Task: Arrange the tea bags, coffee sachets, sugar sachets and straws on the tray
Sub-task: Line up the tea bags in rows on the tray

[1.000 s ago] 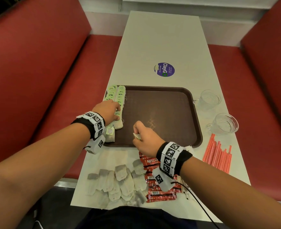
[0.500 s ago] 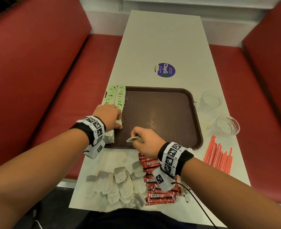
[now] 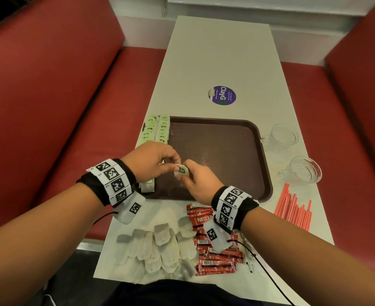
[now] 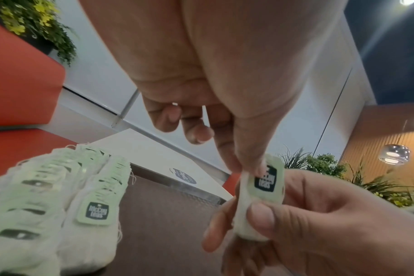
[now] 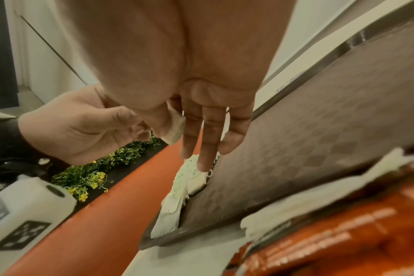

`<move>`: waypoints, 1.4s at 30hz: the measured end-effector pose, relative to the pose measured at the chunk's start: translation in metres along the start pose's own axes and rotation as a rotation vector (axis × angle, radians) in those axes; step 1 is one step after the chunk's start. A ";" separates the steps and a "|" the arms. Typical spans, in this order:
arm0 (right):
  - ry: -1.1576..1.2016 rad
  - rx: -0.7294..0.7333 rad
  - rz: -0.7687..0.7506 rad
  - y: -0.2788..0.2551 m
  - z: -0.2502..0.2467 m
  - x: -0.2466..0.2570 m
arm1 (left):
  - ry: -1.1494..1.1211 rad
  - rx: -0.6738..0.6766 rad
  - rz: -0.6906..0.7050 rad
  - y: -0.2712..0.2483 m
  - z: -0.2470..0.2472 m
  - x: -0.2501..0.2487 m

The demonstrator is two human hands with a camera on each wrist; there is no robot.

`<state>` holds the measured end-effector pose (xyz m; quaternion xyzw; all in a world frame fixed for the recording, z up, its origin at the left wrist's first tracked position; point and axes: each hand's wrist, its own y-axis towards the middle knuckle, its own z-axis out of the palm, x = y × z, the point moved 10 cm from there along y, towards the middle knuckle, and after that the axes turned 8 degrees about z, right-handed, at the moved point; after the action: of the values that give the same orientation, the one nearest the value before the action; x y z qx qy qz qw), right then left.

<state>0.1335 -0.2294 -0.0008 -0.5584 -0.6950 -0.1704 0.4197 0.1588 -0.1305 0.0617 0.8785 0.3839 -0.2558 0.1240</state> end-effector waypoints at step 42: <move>-0.797 0.488 -0.169 -0.059 0.087 -0.020 | 0.390 0.191 -0.636 -0.008 0.045 0.106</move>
<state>0.0454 -0.1996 -0.0533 -0.4070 -0.8645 0.1919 0.2241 0.1974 -0.0790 -0.0342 0.7554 0.6279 -0.1442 -0.1195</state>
